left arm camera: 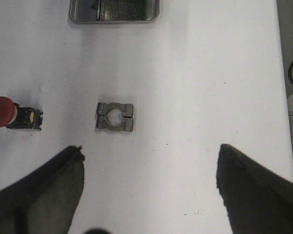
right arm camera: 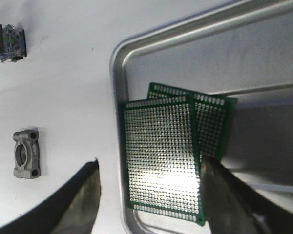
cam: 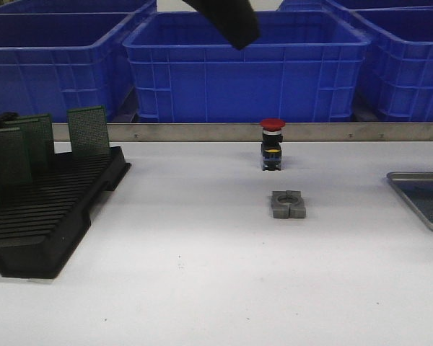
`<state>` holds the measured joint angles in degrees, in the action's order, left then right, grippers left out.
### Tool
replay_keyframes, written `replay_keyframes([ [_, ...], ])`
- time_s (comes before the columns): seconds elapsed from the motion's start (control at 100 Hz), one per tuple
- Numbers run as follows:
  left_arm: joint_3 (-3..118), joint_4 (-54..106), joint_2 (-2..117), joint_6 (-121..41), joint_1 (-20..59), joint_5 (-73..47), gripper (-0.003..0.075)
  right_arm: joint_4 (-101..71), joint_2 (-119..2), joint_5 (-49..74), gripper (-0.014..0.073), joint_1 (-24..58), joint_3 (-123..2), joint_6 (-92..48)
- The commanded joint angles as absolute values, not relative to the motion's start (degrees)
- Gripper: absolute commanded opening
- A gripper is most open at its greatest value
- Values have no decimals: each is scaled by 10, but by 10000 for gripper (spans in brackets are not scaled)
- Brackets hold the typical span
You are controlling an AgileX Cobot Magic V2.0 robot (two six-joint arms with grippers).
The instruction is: Place circuit board on tray
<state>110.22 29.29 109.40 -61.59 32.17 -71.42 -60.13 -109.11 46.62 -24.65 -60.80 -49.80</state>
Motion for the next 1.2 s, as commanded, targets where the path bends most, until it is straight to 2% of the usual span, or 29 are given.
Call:
replay_keyframes([
  [0.0,1117,321,1061,-609,324,-728,524,-626,-1048,478,468,-250,-622,-500],
  [0.93,1117,321,1056,-588,324,-699,522,-623,-808,444,467,-205,-622,-541],
  [1.19,1117,317,1015,-499,318,-645,519,-624,-728,371,467,-147,-590,-573],
])
